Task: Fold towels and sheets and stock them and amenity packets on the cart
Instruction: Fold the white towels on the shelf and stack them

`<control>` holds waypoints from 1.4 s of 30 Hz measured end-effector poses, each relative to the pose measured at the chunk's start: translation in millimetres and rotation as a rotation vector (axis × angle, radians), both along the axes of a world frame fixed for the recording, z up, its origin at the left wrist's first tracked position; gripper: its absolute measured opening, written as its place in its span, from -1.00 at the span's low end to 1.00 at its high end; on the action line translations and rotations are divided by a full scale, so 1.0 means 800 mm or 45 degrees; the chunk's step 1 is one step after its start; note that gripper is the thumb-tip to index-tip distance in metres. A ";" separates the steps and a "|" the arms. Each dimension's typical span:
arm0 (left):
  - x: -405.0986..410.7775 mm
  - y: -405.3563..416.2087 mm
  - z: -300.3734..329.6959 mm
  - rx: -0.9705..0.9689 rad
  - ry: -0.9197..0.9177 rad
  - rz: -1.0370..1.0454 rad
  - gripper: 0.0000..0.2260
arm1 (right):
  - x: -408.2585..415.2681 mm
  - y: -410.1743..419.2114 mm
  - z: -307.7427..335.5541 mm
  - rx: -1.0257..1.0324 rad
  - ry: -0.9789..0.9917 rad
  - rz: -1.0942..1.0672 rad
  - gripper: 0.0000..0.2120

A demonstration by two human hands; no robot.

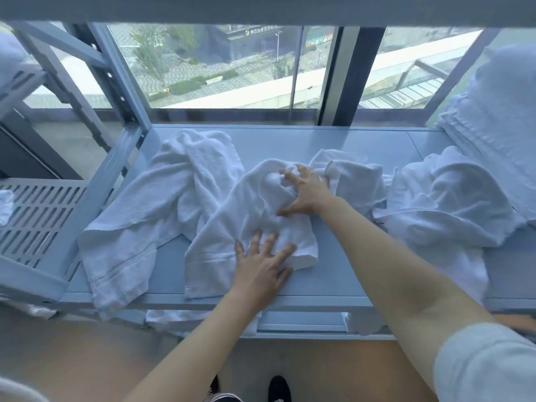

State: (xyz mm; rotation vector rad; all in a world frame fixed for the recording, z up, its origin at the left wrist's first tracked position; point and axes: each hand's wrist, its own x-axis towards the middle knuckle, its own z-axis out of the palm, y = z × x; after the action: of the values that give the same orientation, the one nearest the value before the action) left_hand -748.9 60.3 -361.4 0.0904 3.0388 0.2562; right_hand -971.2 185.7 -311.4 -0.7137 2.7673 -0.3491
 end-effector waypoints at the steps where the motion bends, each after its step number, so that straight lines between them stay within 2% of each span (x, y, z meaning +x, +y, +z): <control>1: -0.002 0.002 0.001 -0.004 0.006 -0.003 -0.55 | 0.004 0.003 -0.004 -0.001 0.022 0.018 0.07; 6: -0.009 0.007 0.026 0.045 -0.070 -0.113 -0.58 | 0.031 0.022 -0.017 -0.014 0.165 0.078 -0.16; 7: -0.008 0.004 0.036 0.059 0.001 -0.156 -0.59 | 0.037 0.027 -0.019 -0.046 0.185 0.100 -0.19; 9: -0.007 -0.008 0.053 0.067 0.293 -0.248 -0.59 | 0.048 0.040 -0.022 -0.115 0.218 0.151 -0.22; 11: -0.013 -0.024 0.069 0.005 0.504 -0.272 -0.40 | 0.061 0.054 -0.025 -0.184 0.244 0.204 -0.21; 12: -0.020 -0.032 0.078 -0.063 0.483 -0.251 -0.22 | 0.069 0.060 -0.026 -0.225 0.250 0.218 -0.19; 14: -0.041 -0.041 0.094 -0.173 0.286 -0.197 0.11 | 0.084 0.068 -0.023 -0.277 0.241 0.230 -0.13; 17: -0.073 -0.034 0.100 -0.248 0.007 -0.239 0.27 | 0.100 0.075 -0.009 -0.374 0.250 0.271 -0.09; 19: -0.090 -0.029 0.097 -0.261 -0.057 -0.268 0.23 | 0.099 0.085 0.008 -0.477 0.399 0.251 -0.12; 21: -0.100 -0.027 0.093 -0.258 -0.065 -0.273 0.13 | 0.086 0.101 0.030 -0.502 0.490 0.119 -0.06; 24: -0.105 -0.026 0.089 -0.235 -0.049 -0.267 0.00 | 0.063 0.128 0.046 -0.320 0.298 -0.113 0.10; 27: -0.108 -0.021 0.083 -0.238 0.026 -0.250 -0.13 | 0.066 0.135 0.027 -0.198 -0.113 -0.157 0.18; 28: -0.109 -0.018 0.081 -0.258 0.061 -0.238 -0.17 | 0.072 0.132 0.016 -0.188 -0.177 -0.142 0.22; 32: -0.113 -0.009 0.077 -0.280 0.123 -0.166 -0.28 | 0.092 0.118 -0.017 -0.146 -0.065 -0.165 0.33; 38: -0.114 -0.003 0.080 -0.247 0.198 -0.137 -0.35 | 0.114 0.101 -0.033 -0.157 0.372 -0.242 -0.11; 42: -0.113 0.003 0.092 -0.200 0.271 -0.177 -0.45 | 0.121 0.099 -0.031 -0.258 0.469 -0.275 -0.30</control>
State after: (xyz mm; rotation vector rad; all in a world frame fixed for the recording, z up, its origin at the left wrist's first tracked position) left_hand -839.5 62.8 -287.9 0.3369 3.2295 -0.0036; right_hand -874.3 264.8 -336.1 -0.5714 3.2041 -0.6033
